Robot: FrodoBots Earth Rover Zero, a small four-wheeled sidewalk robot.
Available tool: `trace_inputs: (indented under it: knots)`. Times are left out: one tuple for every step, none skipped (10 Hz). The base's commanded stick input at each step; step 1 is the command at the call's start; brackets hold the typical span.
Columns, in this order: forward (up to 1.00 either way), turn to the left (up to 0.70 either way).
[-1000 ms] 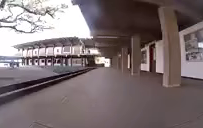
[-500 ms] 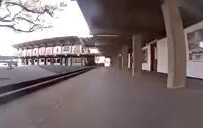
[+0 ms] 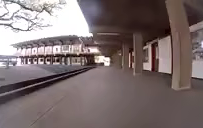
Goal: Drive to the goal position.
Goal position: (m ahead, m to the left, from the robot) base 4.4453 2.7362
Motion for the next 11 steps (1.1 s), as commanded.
trace_inputs:
  knots:
    - [0.50,0.00]
    - [0.50,0.00]
    - [0.50,0.00]
    - [0.50,0.00]
    - [0.50,0.00]
    - [0.50,0.00]
    - [0.50,0.00]
    - [0.50,0.00]
    - [0.50,0.00]
    - [0.50,0.00]
    - [0.50,0.00]
